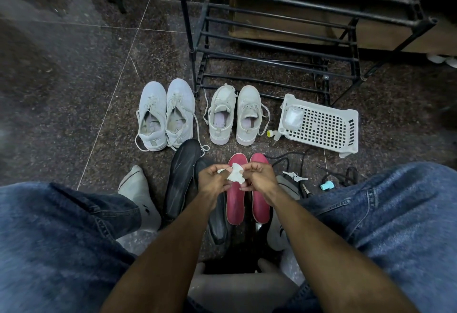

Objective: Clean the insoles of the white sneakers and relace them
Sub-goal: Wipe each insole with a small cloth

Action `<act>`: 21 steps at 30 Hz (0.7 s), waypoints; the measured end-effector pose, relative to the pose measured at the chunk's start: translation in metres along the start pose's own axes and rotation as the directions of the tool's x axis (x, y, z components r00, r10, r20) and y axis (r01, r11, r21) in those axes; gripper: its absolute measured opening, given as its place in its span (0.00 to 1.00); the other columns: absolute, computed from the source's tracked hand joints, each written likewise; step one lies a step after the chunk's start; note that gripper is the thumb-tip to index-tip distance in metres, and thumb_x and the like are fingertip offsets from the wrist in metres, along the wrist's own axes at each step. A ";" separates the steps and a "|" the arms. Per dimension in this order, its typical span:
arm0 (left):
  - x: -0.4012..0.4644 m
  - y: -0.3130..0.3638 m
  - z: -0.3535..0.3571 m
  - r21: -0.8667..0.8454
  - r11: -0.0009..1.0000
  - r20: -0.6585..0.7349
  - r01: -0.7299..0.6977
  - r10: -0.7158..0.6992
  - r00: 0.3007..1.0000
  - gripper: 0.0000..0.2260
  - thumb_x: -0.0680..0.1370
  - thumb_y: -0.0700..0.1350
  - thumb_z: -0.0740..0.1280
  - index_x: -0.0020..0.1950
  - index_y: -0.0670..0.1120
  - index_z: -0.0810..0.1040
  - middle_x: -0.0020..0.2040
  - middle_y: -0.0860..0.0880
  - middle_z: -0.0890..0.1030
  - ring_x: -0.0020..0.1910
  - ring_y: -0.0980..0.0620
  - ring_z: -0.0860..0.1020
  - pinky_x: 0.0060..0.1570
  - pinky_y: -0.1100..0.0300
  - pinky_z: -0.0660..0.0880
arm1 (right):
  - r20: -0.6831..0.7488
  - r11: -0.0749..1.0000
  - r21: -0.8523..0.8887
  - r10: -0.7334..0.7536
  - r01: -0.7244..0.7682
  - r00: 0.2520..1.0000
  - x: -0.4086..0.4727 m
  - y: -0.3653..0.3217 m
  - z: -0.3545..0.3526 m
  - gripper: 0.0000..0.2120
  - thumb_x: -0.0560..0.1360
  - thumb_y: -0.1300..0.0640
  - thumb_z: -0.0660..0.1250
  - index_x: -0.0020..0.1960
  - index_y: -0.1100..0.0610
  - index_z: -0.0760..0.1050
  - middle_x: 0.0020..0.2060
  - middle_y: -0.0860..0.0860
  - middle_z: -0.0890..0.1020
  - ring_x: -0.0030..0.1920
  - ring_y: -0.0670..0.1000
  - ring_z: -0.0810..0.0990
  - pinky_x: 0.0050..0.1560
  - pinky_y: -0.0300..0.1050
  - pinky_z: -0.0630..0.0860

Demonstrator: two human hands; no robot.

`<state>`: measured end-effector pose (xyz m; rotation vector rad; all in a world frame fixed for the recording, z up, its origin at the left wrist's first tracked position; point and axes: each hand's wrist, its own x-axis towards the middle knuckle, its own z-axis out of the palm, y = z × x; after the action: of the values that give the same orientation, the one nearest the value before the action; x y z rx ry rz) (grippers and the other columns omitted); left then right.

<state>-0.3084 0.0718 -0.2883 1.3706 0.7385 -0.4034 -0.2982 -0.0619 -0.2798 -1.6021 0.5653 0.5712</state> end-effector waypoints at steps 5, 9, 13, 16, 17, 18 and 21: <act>0.001 -0.003 0.001 0.009 1.000 -0.010 0.024 -0.024 1.000 0.04 0.77 0.39 0.70 0.51 0.41 0.80 0.42 0.43 0.84 0.34 0.52 0.80 0.43 0.55 0.81 | -0.046 0.999 -0.017 -0.033 0.033 0.998 0.003 0.004 -0.002 0.06 0.78 0.67 0.64 0.52 0.64 0.79 0.33 0.55 0.80 0.22 0.44 0.76 0.27 0.40 0.79; 0.002 -0.004 0.003 -0.041 0.994 -0.011 0.101 -0.102 0.995 0.07 0.77 0.44 0.71 0.50 0.42 0.80 0.43 0.45 0.84 0.36 0.51 0.81 0.42 0.56 0.81 | -0.143 0.944 -0.250 -0.257 0.216 0.956 0.010 0.015 0.001 0.11 0.74 0.67 0.67 0.40 0.52 0.81 0.33 0.47 0.82 0.32 0.47 0.79 0.35 0.43 0.80; 0.002 -0.005 0.004 -0.033 0.987 0.054 0.156 -0.154 0.987 0.09 0.75 0.42 0.73 0.53 0.41 0.80 0.45 0.44 0.84 0.41 0.48 0.82 0.43 0.56 0.81 | -0.022 0.919 -0.306 -0.267 0.247 0.964 0.010 0.020 0.004 0.10 0.72 0.66 0.69 0.42 0.52 0.82 0.35 0.44 0.82 0.36 0.41 0.79 0.42 0.38 0.77; 0.007 -0.010 0.002 -0.032 0.983 0.034 0.183 -0.182 0.983 0.08 0.75 0.37 0.71 0.53 0.40 0.80 0.43 0.42 0.83 0.39 0.48 0.81 0.44 0.55 0.81 | 0.034 0.989 -0.127 -0.069 0.073 0.997 0.010 0.022 0.004 0.12 0.74 0.70 0.64 0.44 0.56 0.82 0.40 0.52 0.83 0.39 0.49 0.81 0.43 0.49 0.81; 0.009 -0.012 0.001 -0.026 0.981 0.031 0.194 -0.193 0.981 0.08 0.75 0.36 0.71 0.53 0.40 0.80 0.43 0.42 0.83 0.38 0.48 0.81 0.45 0.54 0.81 | 0.018 0.998 -0.064 -0.014 0.015 1.000 0.011 0.023 0.003 0.11 0.75 0.71 0.64 0.46 0.58 0.81 0.41 0.54 0.83 0.38 0.50 0.81 0.41 0.49 0.81; 0.012 -0.015 0.001 -0.012 0.979 0.032 0.203 -0.202 0.979 0.07 0.75 0.35 0.70 0.53 0.40 0.80 0.42 0.42 0.84 0.38 0.48 0.81 0.45 0.55 0.80 | -0.003 0.999 -0.028 0.026 -0.026 1.000 0.012 0.026 0.001 0.08 0.75 0.70 0.64 0.49 0.60 0.79 0.43 0.55 0.82 0.38 0.50 0.81 0.39 0.48 0.81; 0.019 -0.022 0.003 0.037 0.975 0.058 0.219 -0.221 0.974 0.06 0.75 0.33 0.68 0.48 0.42 0.81 0.38 0.44 0.84 0.34 0.50 0.82 0.38 0.59 0.81 | 0.002 0.996 -0.002 0.090 -0.090 0.996 0.021 0.037 0.000 0.06 0.74 0.62 0.71 0.50 0.59 0.76 0.42 0.54 0.80 0.39 0.49 0.80 0.31 0.45 0.81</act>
<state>-0.3086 0.0682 -0.3173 1.3027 0.8394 -0.6313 -0.3069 -0.0662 -0.3212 -1.5839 0.6376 0.6407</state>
